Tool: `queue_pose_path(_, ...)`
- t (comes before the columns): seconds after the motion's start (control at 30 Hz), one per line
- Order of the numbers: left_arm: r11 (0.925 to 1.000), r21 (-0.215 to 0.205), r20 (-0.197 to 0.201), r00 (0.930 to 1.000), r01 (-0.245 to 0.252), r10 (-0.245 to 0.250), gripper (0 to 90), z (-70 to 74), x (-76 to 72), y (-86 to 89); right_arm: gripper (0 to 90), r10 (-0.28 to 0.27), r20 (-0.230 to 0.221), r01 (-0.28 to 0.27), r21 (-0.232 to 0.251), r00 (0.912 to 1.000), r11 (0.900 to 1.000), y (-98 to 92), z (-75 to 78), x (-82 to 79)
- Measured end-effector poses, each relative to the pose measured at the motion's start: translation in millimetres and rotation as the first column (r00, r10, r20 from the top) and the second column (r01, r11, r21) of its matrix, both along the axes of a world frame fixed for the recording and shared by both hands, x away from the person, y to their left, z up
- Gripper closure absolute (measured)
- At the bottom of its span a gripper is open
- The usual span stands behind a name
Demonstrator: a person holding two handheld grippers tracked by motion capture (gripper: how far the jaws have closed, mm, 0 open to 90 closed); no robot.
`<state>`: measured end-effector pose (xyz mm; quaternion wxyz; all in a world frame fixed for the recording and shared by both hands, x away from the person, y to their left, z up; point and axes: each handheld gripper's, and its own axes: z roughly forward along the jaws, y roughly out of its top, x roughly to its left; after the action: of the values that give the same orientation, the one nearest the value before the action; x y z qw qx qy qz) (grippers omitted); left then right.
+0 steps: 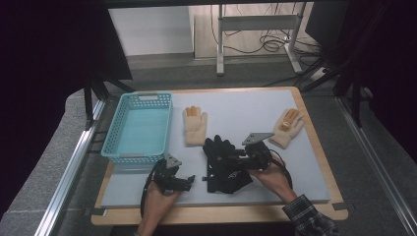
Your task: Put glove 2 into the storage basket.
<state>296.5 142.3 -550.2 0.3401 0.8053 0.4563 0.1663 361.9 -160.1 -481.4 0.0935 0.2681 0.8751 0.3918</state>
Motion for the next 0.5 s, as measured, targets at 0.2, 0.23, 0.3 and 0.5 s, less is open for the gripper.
queue_pose_path(0.2, 1.0000, 0.002, -0.001, 1.0000, 0.000, 0.000, 4.9, 0.1, 0.0, 0.1, 49.2, 0.169, 0.035, -0.165, -0.092, 0.9850, 0.982, 15.4, -3.2, 14.1)
queue_pose_path(0.23, 1.0000, -0.001, 0.000, 1.0000, 0.000, 0.000, 4.9, -0.1, 0.0, 0.0, 45.8, 0.193, 0.038, -0.188, -0.121, 0.9803, 0.975, 21.2, -6.1, 18.6)
queue_pose_path(0.3, 1.0000, -0.002, -0.001, 1.0000, -0.002, 0.002, 4.9, -0.1, -0.1, -0.1, 44.5, 0.235, 0.027, -0.226, -0.180, 0.9717, 0.957, 29.1, -12.8, 26.5)
queue_pose_path(0.5, 1.0000, 0.000, -0.003, 1.0000, -0.001, 0.001, 4.9, 0.1, -0.1, -0.1, 72.7, 0.231, -0.087, -0.244, -0.180, 0.9690, 0.953, 31.4, -28.5, 39.6)
